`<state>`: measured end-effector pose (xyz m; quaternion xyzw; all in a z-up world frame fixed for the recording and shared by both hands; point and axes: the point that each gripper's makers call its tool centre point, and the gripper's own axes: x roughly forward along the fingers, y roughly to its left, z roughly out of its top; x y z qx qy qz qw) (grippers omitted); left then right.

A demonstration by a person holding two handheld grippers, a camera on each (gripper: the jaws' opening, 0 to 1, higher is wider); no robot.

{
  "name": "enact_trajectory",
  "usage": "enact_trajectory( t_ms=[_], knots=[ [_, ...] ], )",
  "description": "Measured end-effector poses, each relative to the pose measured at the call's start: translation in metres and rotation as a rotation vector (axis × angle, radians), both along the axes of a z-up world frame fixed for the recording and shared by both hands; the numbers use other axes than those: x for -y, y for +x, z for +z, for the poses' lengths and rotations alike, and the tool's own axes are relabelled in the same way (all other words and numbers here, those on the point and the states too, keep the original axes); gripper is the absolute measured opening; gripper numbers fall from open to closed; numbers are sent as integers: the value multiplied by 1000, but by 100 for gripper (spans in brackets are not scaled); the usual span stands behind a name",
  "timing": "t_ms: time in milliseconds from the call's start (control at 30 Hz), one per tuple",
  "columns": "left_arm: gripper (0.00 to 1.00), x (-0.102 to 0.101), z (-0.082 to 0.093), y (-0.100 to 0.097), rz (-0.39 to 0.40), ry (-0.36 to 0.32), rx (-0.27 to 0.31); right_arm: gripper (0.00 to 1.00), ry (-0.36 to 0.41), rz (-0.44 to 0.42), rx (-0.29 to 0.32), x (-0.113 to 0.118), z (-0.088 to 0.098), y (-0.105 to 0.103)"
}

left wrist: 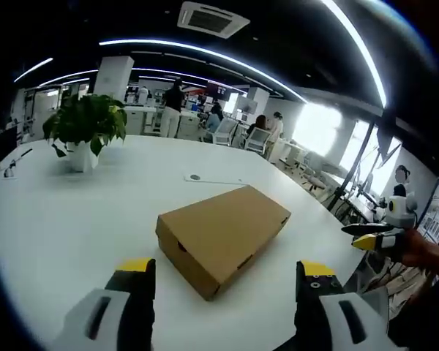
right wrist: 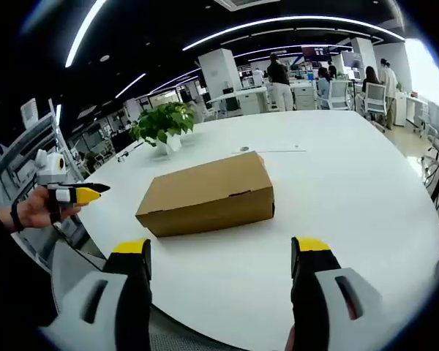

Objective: Operate the shoe box by opening the lid, removing the specified soft item, and placing it in the target area until the item is outside and the box remains undamaged.

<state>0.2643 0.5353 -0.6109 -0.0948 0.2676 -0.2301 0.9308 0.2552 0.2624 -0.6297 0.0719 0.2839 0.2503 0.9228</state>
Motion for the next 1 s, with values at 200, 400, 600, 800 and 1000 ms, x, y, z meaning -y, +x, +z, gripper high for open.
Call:
enact_trajectory(
  t_ms=[200, 400, 600, 800, 1000],
  knots=[
    [80, 0, 0, -1, 1, 0, -1, 74, 1, -1, -1, 1, 0, 1],
    [80, -1, 1, -1, -1, -1, -2, 74, 1, -2, 3, 1, 3, 2],
    [80, -1, 4, 0, 2, -6, 1, 74, 1, -2, 2, 0, 5, 1],
    [80, 1, 7, 1, 2, -9, 3, 74, 1, 0, 2, 1, 7, 0],
    [80, 4, 7, 1, -3, -11, 4, 74, -2, -4, 5, 4, 8, 0]
  ],
)
